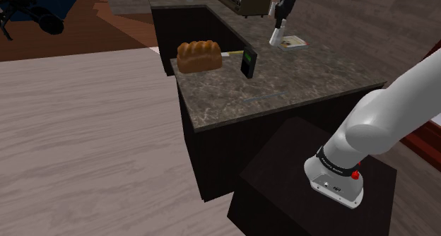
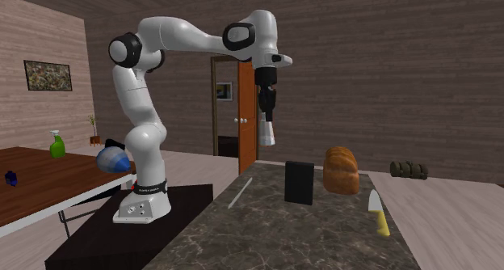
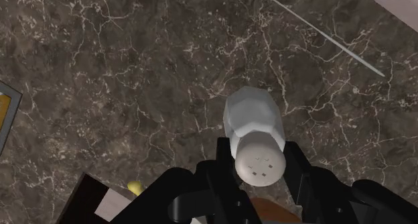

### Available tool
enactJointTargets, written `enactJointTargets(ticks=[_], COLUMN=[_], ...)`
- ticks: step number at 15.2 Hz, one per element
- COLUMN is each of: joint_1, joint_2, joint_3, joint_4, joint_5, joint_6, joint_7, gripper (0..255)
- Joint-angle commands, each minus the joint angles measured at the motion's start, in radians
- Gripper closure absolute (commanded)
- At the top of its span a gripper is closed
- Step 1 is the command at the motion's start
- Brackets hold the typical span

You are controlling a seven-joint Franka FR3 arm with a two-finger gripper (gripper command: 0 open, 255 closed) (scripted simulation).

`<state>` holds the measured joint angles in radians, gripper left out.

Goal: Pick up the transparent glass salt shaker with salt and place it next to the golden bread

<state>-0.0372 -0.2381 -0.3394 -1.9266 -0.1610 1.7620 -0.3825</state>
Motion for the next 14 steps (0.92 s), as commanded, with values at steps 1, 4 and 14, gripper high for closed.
enactJointTargets(ticks=[1,4,14], joint_1=[0.016,0.04,0.096], joint_2=[0.054,0.127,0.352], joint_3=[0.015,0.04,0.096], joint_4=[0.051,0.125,0.363], joint_5=[0.019,0.043,0.098], joint_6=[-0.002,-0.011,-0.041], joint_7=[0.026,0.068,0.171], gripper=[255,255,255])
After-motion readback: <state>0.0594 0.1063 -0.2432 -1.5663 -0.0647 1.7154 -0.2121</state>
